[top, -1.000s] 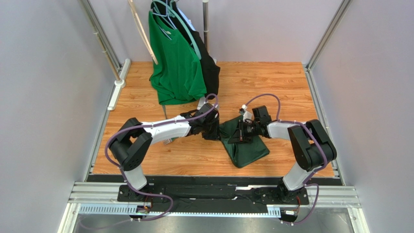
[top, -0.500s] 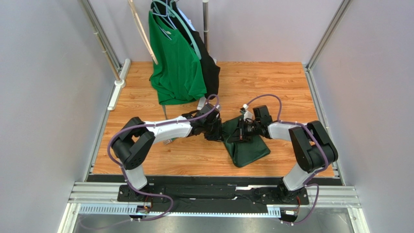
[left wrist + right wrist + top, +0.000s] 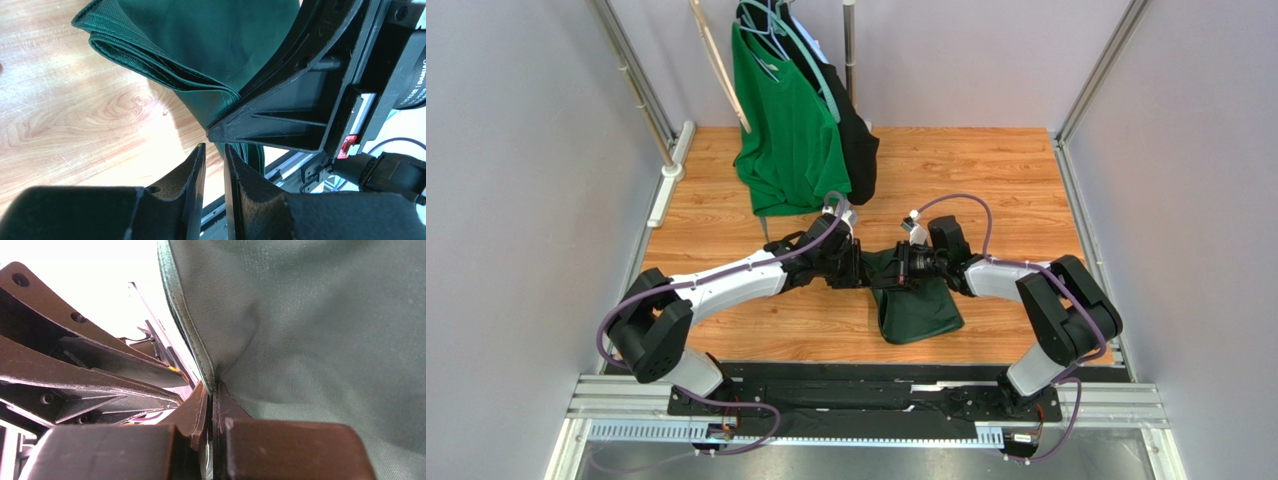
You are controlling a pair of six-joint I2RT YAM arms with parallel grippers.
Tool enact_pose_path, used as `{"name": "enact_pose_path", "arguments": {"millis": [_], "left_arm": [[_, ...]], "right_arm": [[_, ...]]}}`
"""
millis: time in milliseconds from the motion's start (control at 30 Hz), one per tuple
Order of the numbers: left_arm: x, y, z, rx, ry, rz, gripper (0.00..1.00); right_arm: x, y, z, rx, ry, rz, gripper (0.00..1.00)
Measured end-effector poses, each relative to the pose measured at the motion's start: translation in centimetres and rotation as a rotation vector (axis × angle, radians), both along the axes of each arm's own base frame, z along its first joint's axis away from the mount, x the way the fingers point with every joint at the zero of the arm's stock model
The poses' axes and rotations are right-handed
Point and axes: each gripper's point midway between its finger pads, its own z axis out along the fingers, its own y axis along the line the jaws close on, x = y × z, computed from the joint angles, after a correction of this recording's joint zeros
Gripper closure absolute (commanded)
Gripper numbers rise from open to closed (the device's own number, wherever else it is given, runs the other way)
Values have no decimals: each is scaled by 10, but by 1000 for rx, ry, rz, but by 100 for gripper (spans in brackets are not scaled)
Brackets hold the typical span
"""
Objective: Fold the napkin into a case and place the utensils inside
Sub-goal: Fold the lower triangle-folded napkin at the center of the board.
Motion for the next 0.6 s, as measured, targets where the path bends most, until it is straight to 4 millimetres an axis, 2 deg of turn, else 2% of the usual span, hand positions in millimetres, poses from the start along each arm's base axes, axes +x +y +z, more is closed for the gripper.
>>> {"name": "enact_pose_path", "arguments": {"millis": [133,367,600], "left_arm": [[-1,-1,-5,6,13,-5,73],[-1,-5,-27,43,65,-16,74],[4,-21,-29,36,77,-36,75]], "right_arm": [[0,-4,-4,4,16,-20,100],[7,-37,-23,-16,67,-110,100],[10,-51,-28,-23,61,-128,100]]}}
